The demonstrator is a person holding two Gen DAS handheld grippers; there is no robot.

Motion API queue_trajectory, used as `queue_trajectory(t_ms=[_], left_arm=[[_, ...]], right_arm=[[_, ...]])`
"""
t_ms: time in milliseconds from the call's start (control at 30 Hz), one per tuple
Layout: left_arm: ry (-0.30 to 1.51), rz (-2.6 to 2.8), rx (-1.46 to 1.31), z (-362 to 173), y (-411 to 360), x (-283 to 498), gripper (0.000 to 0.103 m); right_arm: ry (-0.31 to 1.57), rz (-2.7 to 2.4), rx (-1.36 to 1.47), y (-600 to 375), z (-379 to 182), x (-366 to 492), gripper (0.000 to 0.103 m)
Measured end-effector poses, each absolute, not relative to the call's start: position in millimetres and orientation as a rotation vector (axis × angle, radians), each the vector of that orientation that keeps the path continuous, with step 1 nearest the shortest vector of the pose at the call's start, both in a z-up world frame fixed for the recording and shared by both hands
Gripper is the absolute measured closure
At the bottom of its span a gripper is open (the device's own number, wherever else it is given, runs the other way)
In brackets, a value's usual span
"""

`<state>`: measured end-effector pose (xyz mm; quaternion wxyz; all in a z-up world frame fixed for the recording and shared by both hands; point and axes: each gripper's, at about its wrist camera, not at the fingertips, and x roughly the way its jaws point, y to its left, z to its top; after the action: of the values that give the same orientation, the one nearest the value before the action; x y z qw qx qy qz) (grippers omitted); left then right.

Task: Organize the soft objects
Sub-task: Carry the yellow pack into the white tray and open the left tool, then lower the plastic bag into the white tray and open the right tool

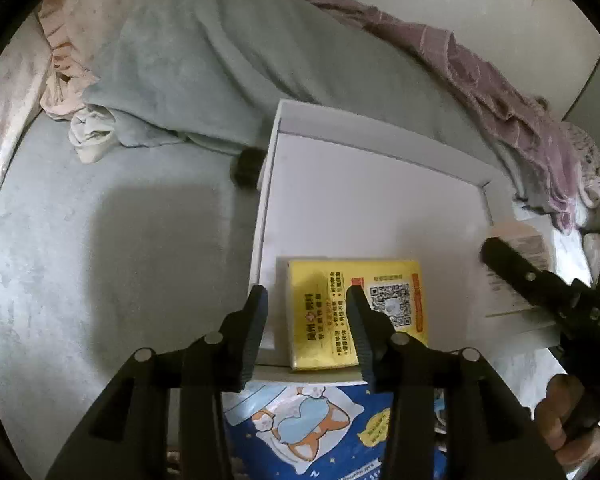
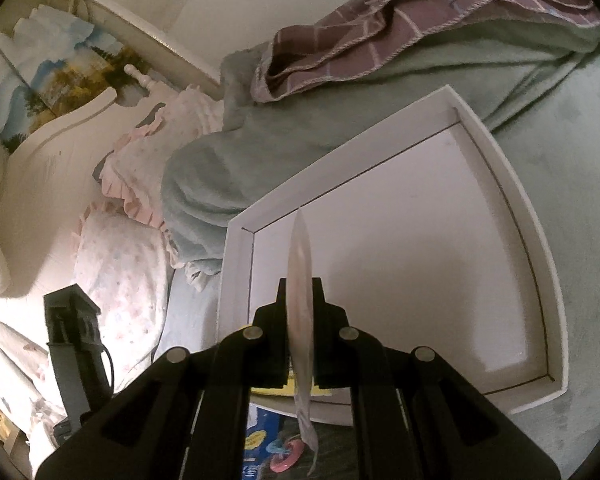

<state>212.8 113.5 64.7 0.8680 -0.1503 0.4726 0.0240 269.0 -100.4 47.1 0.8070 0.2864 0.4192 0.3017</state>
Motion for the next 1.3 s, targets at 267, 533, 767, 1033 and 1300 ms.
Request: queue_trajectory(t_ms=[267, 533, 767, 1033, 1300], left_arm=[[0.992, -0.050, -0.432, 74.0, 146.7, 194.6, 0.063], [1.004, 0.019, -0.374, 64.0, 154.0, 196.6, 0.063], [1.007, 0.064, -0.429, 54.1, 177.3, 195.1, 0.063], [1.007, 0.072, -0.438, 53.2, 177.2, 197.3, 0.063], [1.002, 0.066, -0.421, 57.5, 169.8, 197.6, 0.063]], right_arm=[[1.012, 0.622, 0.403, -55.2, 81.1, 280.7, 0.094], [1.076, 0.765, 0.542, -9.1, 57.7, 295.3, 0.094], [1.304, 0.693, 0.679, 0.2, 4.5, 309.5, 0.085], [1.276, 0.569, 0.487, -13.5, 43.1, 290.7, 0.031], [1.254, 0.592, 0.387, -29.4, 45.6, 280.0, 0.100]])
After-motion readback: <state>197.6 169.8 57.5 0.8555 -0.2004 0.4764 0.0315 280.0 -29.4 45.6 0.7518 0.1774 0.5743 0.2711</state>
